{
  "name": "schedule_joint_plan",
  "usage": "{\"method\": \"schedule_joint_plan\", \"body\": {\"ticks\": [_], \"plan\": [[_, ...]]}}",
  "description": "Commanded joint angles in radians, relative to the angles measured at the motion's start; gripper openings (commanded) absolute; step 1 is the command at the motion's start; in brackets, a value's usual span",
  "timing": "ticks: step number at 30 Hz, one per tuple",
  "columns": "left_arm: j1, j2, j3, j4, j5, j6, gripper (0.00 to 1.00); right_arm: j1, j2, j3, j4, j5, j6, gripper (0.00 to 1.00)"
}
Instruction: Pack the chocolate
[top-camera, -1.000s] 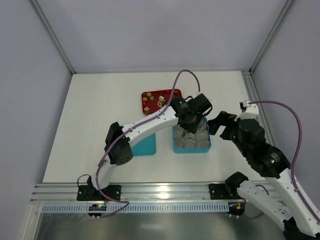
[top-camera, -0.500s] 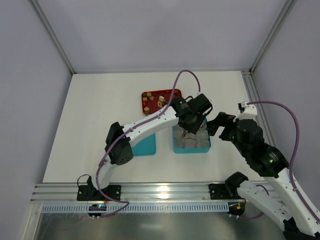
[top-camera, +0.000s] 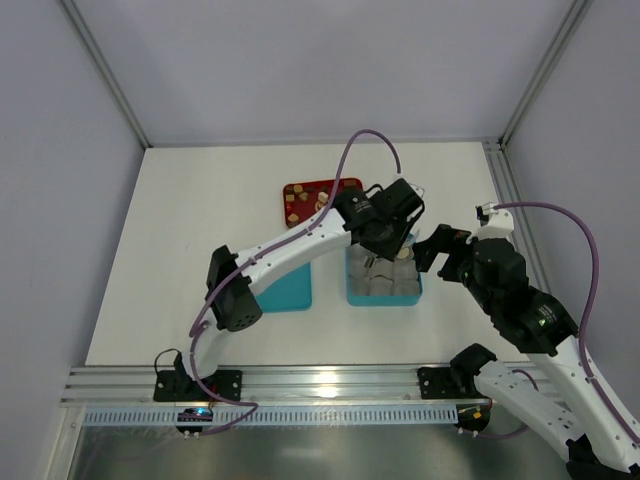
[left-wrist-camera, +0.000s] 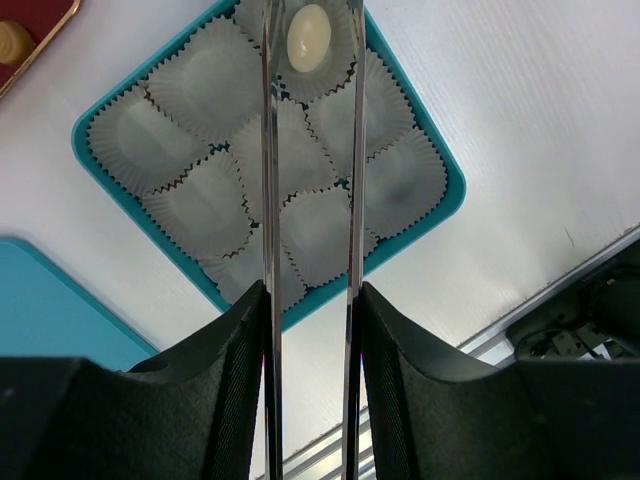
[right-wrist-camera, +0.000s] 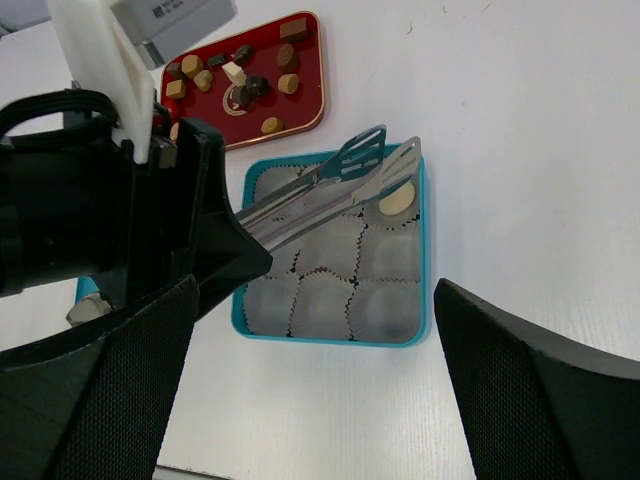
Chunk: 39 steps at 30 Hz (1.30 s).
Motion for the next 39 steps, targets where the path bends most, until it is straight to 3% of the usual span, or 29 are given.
{"method": "schedule_joint_plan", "body": {"ticks": [1, 10, 21, 29, 39], "plan": [[0.014, -0.100, 0.049, 0.010, -0.004, 0.001, 0.40, 0.005, -0.005, 0.005, 0.037, -0.004, 0.011, 1.00], [0.075, -0.159, 0.041, -0.010, -0.038, 0.001, 0.40, 0.005, 0.000, -0.003, 0.056, -0.016, 0.008, 1.00], [0.287, -0.083, 0.059, -0.001, -0.059, 0.075, 0.40, 0.005, 0.031, -0.021, 0.079, -0.050, 0.000, 1.00], [0.333, 0.034, 0.158, -0.025, -0.068, 0.118, 0.40, 0.005, 0.040, -0.035, 0.091, -0.059, 0.003, 1.00], [0.336, 0.074, 0.104, -0.009, -0.081, 0.122, 0.40, 0.005, 0.041, -0.040, 0.093, -0.062, 0.005, 1.00]]}}
